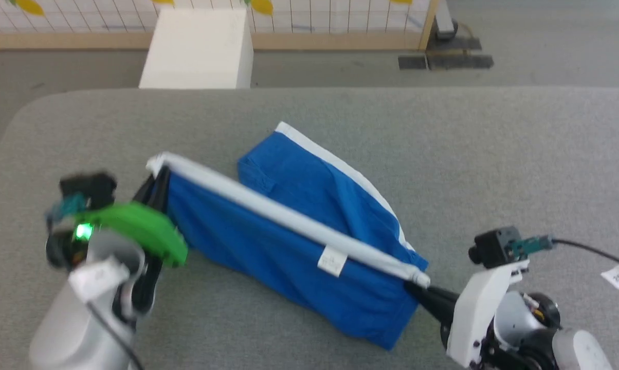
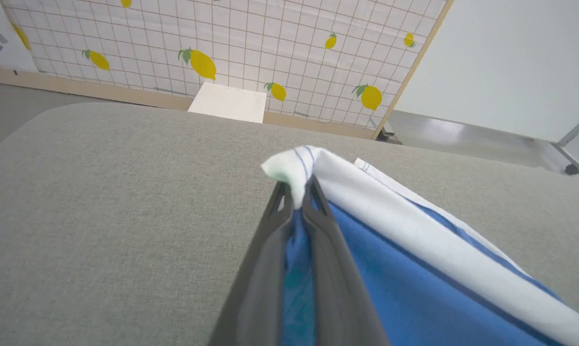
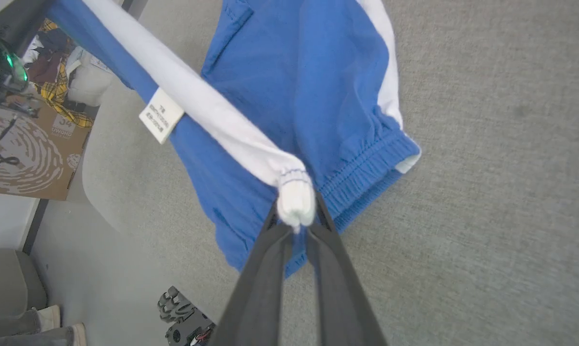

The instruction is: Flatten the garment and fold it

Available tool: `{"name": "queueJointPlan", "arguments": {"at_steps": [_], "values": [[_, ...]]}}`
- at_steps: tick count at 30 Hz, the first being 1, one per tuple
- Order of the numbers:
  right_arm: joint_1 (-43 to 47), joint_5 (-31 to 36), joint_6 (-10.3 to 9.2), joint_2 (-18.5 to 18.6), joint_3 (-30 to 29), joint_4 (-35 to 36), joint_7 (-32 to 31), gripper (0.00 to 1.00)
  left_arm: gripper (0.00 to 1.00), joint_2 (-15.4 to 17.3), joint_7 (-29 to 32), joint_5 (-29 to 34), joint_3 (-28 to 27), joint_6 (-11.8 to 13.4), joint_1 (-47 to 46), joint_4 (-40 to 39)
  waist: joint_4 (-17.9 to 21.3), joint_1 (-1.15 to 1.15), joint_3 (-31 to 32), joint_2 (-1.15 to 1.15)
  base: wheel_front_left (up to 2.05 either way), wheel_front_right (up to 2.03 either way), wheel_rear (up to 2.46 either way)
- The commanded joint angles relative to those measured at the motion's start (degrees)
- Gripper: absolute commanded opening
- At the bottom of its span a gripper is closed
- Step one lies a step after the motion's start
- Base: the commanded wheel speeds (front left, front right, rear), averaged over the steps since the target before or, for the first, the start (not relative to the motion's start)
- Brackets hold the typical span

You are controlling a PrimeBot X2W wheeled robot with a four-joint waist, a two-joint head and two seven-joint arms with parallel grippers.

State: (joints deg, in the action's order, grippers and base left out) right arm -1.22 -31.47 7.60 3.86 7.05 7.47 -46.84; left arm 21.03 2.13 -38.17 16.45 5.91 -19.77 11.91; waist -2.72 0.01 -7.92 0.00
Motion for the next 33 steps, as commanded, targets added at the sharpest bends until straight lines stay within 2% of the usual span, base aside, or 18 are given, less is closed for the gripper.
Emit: {"name": "queueJointPlan", "arguments": {"at_steps": [1, 9, 13, 20, 28, 29, 30, 32, 33], "values": [[-1.27, 0.85, -0.11, -0.15, -0.71, -0.45, 0.52, 0.0, 0.0, -0.15, -0.04, 0.89, 0.41, -0.98, -3.98, 2.49, 1.85, -0.01, -4.21, 0.0, 0.0, 0.0, 0.0], [-6.47, 2.56, -0.11, -0.9, -0.43, -1.56, 2.61, 0.0, 0.0, -2.24, 0.42, 3.88, 4.52, -6.0, -20.42, 16.36, 5.83, -0.01, -11.81, 0.0, 0.0, 0.0, 0.0], [-7.99, 2.13, -0.11, -0.96, 0.4, -2.46, 3.56, 0.0, 0.0, -3.34, 0.57, 4.84, 5.93, -7.51, -25.97, 21.84, 7.48, -0.01, -14.87, 0.0, 0.0, 0.0, 0.0], [-9.49, 2.17, -0.11, -0.97, 1.97, -3.85, 4.41, 0.0, 0.0, -4.84, 0.37, 6.03, 8.18, -9.79, -32.54, 28.99, 9.23, -0.01, -18.46, 0.0, 0.0, 0.0, 0.0], [-9.93, 2.6, -0.11, -0.98, 3.29, -4.52, 3.95, 0.0, 0.0, -5.47, 1.75, 5.96, 9.29, -10.54, -35.61, 35.89, 10.27, -0.01, -19.99, 0.0, 0.0, 0.0, 0.0], [-9.99, 2.66, -0.11, -0.98, 3.52, -4.5, 3.95, 0.15, 0.0, -5.57, 1.89, 5.78, 9.32, -10.68, -35.84, 36.5, 10.29, -0.01, -19.99, 0.0, 0.0, 0.0, 0.0], [-10.0, 2.74, -0.11, -0.98, 3.7, -4.42, 4.07, 1.0, 0.3, -5.76, 1.83, 5.52, 9.3, -10.86, -36.07, 37.07, 10.23, -0.01, -19.93, 0.0, 0.0, 0.0, 0.0], [-9.96, 2.91, -0.11, -0.98, 3.77, -3.95, 4.75, 1.0, 1.0, -6.09, 1.32, 5.35, 9.49, -11.18, -36.48, 37.84, 9.9, -0.01, -19.59, 0.0, 0.0, 0.0, 0.0], [-9.84, 2.85, -0.11, -0.98, 3.66, -3.74, 5.08, 1.0, 1.0, -6.26, 1.16, 5.25, 9.6, -11.33, -36.62, 38.18, 9.69, -0.01, -19.29, 0.0, 0.0, 0.0, 0.0]]}}
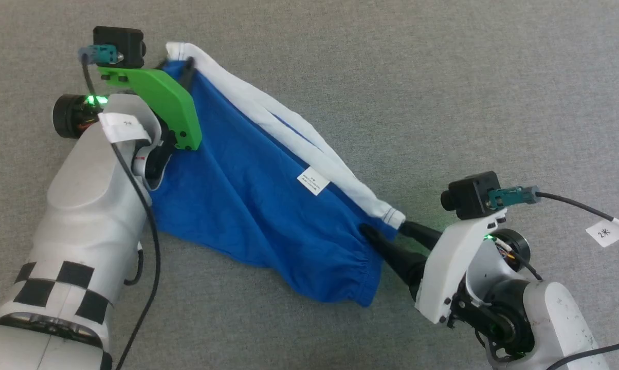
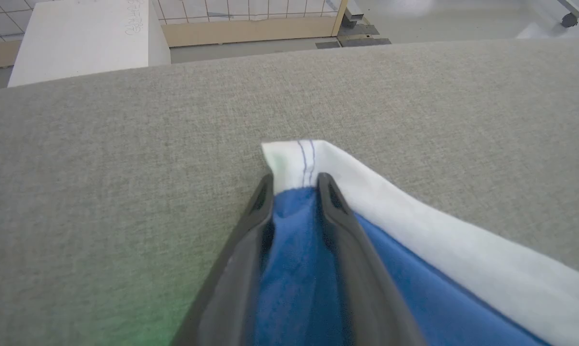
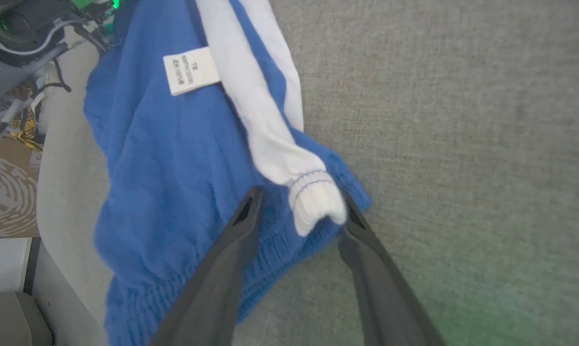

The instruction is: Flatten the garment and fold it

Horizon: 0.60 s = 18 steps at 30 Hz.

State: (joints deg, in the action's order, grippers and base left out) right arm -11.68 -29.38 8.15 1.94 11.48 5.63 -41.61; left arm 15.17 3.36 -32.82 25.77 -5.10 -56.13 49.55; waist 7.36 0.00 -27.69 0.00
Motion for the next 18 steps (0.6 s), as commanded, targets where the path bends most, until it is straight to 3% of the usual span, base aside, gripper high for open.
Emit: {"name": "queueJointPlan", "arguments": {"at_steps": [1, 7, 11, 15, 18], "values": [[0.79, 0.76, -0.66, 0.94, -0.91, -1.55, 0.27, 1.0, 1.0, -0.45, -0.5, -0.08, 0.43, -0.47, -0.47, 0.8, -0.58, 0.0, 0.81, 0.0, 0.0, 0.0, 0.0], [2.66, 3.13, -0.66, 0.94, -2.89, 1.59, 2.61, 1.0, 1.0, 0.23, -3.43, 0.45, 1.12, -0.88, -0.74, 1.86, -2.04, 0.0, 4.81, 0.0, 0.0, 0.0, 0.0], [4.75, 6.86, -0.66, 0.94, -4.91, 4.66, 3.26, 1.0, 1.0, 1.79, -7.93, 1.02, 0.6, 0.13, 0.52, 1.01, -3.02, 0.0, 8.61, 0.0, 0.0, 0.0, 0.0], [6.86, 12.2, -0.66, 0.94, -6.2, 8.1, 3.47, 1.0, 1.0, 3.55, -15.94, 0.65, -1.29, 0.13, 4.16, -3.98, -4.05, 0.0, 12.31, 0.0, 0.0, 0.0, 0.0], [8.38, 16.7, -0.66, 0.94, -5.79, 10.61, 2.52, 1.0, 1.0, 5.28, -18.02, 1.57, -3.08, 1.47, 8.87, -10.36, -5.15, 0.0, 14.52, 0.0, 0.0, 0.0, 0.0]]}}
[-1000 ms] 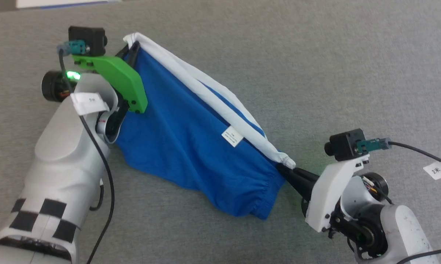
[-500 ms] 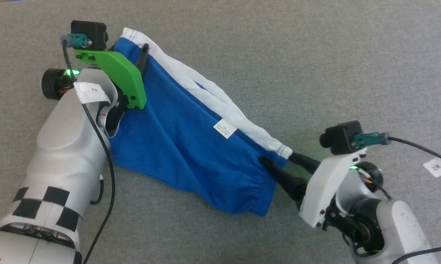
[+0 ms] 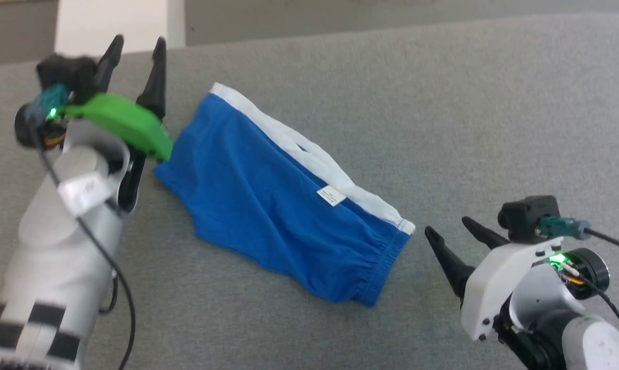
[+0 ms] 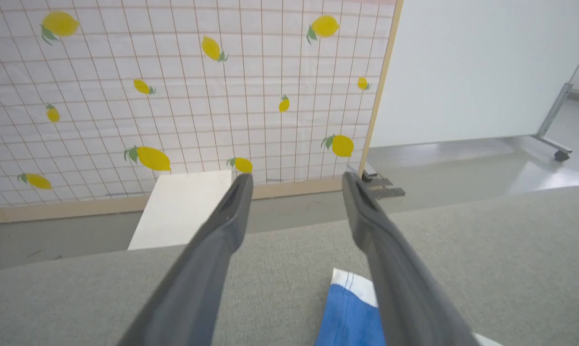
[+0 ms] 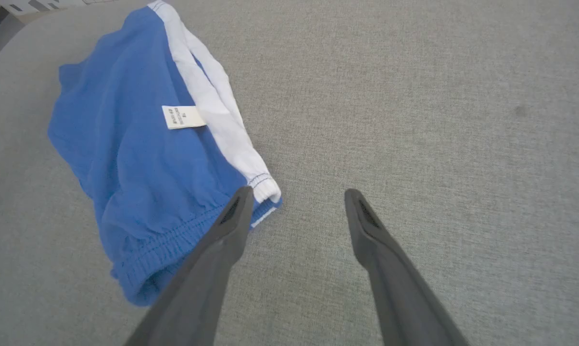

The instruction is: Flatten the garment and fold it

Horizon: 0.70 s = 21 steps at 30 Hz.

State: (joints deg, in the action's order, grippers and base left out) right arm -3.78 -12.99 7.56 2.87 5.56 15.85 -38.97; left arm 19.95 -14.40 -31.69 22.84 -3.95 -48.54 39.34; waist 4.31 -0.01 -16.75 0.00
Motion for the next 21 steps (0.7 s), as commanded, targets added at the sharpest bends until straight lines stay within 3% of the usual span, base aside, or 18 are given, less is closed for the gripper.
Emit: {"name": "queueJointPlan", "arguments": {"at_steps": [1, 8, 14, 21], "values": [[1.06, 1.15, -0.08, 0.01, 0.65, 1.36, -0.58, 1.0, 1.0, 1.13, -0.46, 0.8, -1.21, 1.23, 3.62, -3.07, -2.43, 0.01, 4.17, 0.0, 0.0, 0.0, 0.0], [3.17, 3.56, -0.08, 0.01, 5.26, 4.18, -4.25, 1.0, 1.0, 1.2, -0.58, 3.35, -10.64, 7.49, 23.84, -24.61, -4.11, 0.01, 6.25, 0.0, 0.0, 0.0, 0.0], [1.26, 5.19, -0.08, 0.01, 5.89, -2.99, -4.52, 1.0, 1.0, -0.48, -0.59, 3.47, -14.49, 9.64, 35.29, -33.16, -5.24, 0.01, 5.91, 0.0, 0.0, 0.0, 0.0], [-0.55, 5.83, -0.08, 0.01, 3.93, -13.21, -3.2, 1.0, 1.0, -1.49, -0.59, 3.6, -15.29, 10.01, 39.88, -37.09, -6.68, 0.01, 4.91, 0.0, 0.0, 0.0, 0.0]]}}
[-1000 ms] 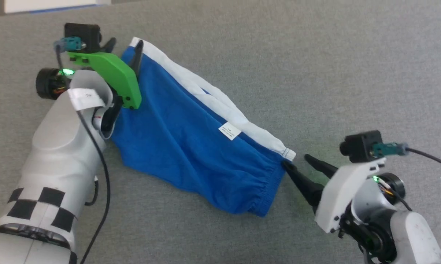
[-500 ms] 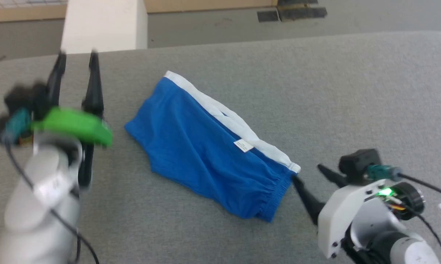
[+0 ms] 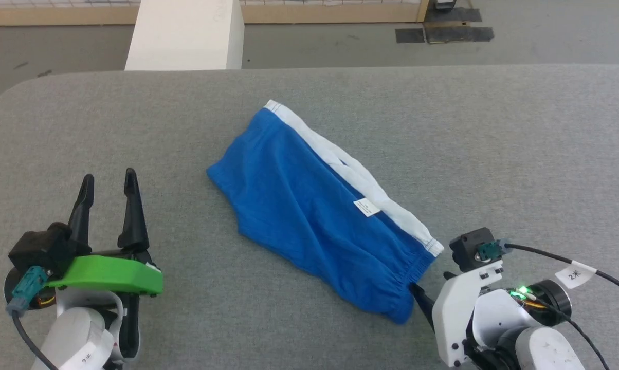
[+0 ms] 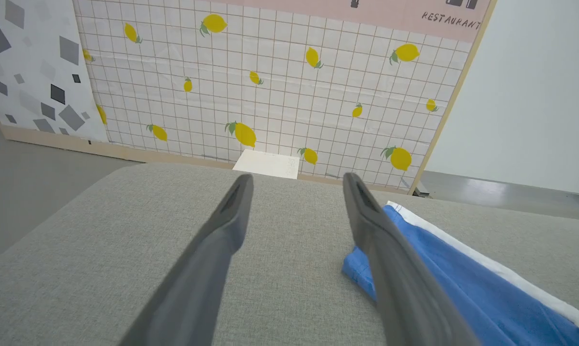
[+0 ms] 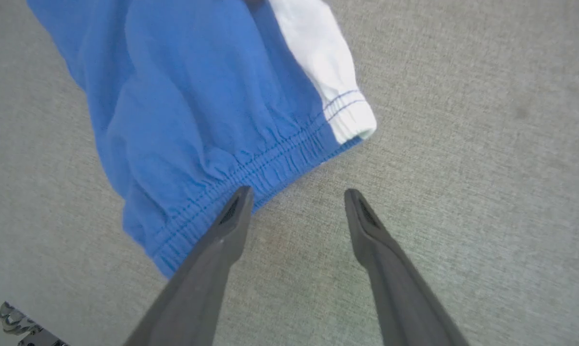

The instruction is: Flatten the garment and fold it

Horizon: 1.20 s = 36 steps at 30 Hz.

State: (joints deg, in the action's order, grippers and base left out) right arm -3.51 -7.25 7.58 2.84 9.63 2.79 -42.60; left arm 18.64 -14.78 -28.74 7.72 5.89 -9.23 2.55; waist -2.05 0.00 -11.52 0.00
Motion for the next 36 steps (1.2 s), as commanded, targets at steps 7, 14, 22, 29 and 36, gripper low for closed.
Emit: {"name": "queueJointPlan", "arguments": {"at_steps": [7, 14, 22, 29, 36], "values": [[-2.58, -1.14, -0.09, 0.04, -0.62, -7.63, 3.28, 1.0, 1.0, -0.93, -0.21, 0.57, 0.01, -0.09, 0.88, -0.9, -0.65, 0.0, -0.96, 0.0, 0.0, 0.0, 0.0], [-4.27, -3.84, -0.09, 0.04, 0.78, -11.5, 6.37, 1.0, 1.0, -1.26, -0.21, 0.68, 0.25, -0.62, 1.06, -0.66, -0.63, 0.0, -1.1, 0.0, 0.0, 0.0, 0.0], [-5.27, -5.39, -0.09, 0.04, 2.15, -14.69, 8.83, 0.0, 1.0, -1.37, -0.21, 0.69, 0.19, -1.0, 1.22, -0.17, -0.61, 0.0, -1.33, 0.0, 0.0, 0.0, 0.0], [-6.1, -6.23, -0.09, 0.04, 1.88, -15.45, 10.42, 0.0, 1.0, -1.43, 0.2, 0.41, 0.71, -1.38, 1.45, 0.47, -0.5, 0.0, -1.29, 0.0, 0.0, 0.0, 0.0], [-6.42, -7.2, -0.09, 0.04, 0.35, -12.65, 10.29, 0.0, 1.0, -0.09, 6.85, -0.66, 2.69, -2.68, -1.56, 2.33, 0.45, 0.0, -1.06, 0.0, 0.0, 0.0, 0.0]]}}
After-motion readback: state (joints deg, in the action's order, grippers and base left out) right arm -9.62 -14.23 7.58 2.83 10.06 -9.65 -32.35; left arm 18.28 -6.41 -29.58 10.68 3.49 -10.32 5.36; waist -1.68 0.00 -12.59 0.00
